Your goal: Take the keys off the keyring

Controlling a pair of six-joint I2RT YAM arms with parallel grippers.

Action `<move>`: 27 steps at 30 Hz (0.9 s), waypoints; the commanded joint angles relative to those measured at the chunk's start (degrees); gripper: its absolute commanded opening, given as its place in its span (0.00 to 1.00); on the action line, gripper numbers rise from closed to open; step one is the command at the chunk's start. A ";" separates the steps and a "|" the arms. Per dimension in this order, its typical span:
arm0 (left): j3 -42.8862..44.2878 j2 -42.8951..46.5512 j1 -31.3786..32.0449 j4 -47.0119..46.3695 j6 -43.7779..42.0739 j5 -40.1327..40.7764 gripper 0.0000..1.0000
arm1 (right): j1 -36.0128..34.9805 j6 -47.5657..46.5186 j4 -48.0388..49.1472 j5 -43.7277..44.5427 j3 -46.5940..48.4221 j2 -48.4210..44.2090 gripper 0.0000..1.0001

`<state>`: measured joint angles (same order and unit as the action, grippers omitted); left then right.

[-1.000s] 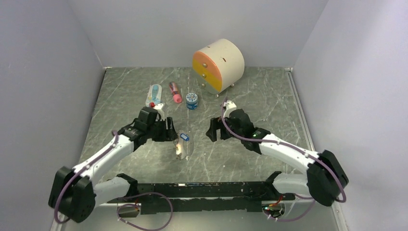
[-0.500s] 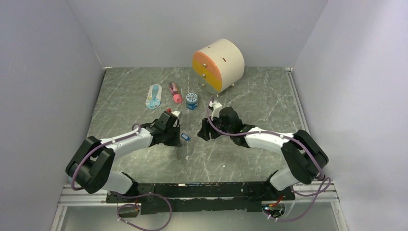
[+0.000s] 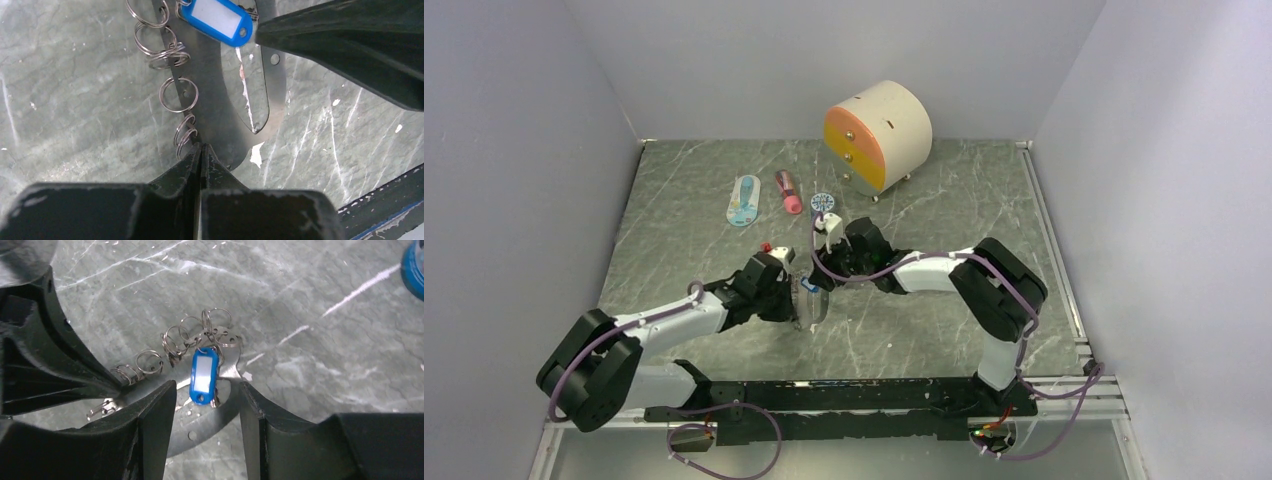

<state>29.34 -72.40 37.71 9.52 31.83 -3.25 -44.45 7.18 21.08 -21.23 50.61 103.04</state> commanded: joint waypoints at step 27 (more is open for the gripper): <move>-3.80 5.56 0.22 -2.05 4.55 1.05 0.07 | -5.21 -11.56 3.25 7.42 9.70 10.15 0.07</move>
<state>25.50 -67.68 37.76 9.10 35.70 -2.63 -49.34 -3.46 22.65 -15.11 59.86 114.24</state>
